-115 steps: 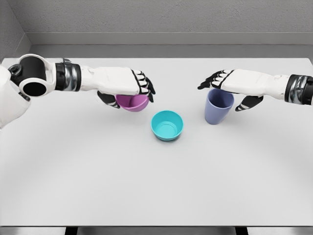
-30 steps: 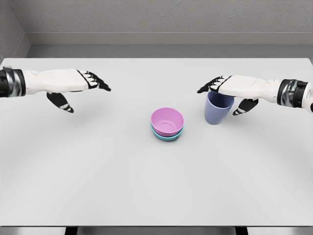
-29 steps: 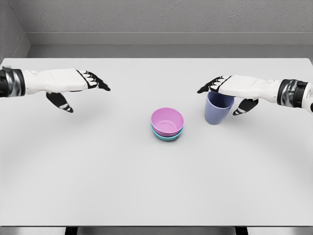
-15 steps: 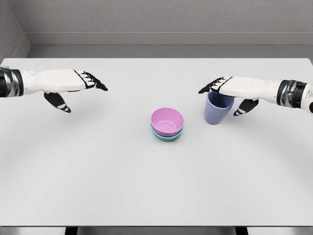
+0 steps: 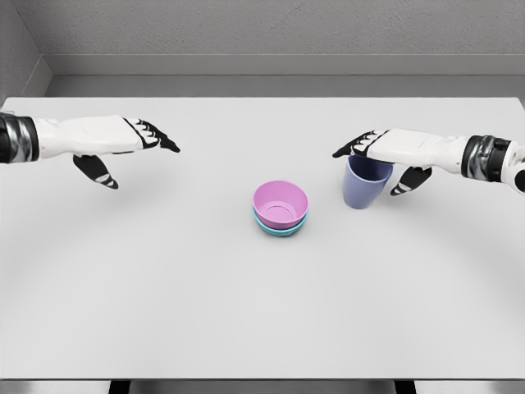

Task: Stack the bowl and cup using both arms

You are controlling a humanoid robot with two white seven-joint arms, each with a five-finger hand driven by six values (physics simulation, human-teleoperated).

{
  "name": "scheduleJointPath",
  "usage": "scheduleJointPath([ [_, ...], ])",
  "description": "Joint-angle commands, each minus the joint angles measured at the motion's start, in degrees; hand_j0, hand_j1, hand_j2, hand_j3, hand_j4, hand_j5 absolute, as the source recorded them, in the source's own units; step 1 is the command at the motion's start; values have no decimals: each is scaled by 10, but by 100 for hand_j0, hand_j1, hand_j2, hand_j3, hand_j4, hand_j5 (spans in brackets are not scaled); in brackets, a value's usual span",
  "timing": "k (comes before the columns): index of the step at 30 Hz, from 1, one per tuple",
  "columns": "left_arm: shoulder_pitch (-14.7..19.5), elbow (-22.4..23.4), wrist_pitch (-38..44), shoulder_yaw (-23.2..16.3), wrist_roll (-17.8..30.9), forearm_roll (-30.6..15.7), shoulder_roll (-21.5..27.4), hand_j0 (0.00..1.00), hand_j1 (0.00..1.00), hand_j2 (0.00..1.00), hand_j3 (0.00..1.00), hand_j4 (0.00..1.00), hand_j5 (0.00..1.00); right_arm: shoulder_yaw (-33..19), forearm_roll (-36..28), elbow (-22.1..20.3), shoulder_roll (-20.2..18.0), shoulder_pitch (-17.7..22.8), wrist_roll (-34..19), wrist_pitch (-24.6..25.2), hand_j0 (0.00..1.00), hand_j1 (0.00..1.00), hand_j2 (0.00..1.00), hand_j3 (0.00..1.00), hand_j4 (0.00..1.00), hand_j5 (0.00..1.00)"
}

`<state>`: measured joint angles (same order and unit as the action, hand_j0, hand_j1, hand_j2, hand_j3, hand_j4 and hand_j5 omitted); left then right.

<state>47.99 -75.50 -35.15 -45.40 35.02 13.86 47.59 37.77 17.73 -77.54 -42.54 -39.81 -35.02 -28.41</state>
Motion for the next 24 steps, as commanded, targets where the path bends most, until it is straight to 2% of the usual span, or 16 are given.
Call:
scheduleJointPath([
  [1,0,0,1,0,0,-3,0,100,100,100,100,100,100,0,-2,3,0,0,0,1,100,100,100,100,100,100],
  [15,0,4,1,0,0,-3,0,100,100,100,100,100,100,6,9,17,13,-5,0,1,99,99,99,99,99,99],
  [24,1,11,1,0,0,-3,0,100,100,100,100,100,100,11,10,16,13,-5,0,0,78,78,78,78,78,78],
])
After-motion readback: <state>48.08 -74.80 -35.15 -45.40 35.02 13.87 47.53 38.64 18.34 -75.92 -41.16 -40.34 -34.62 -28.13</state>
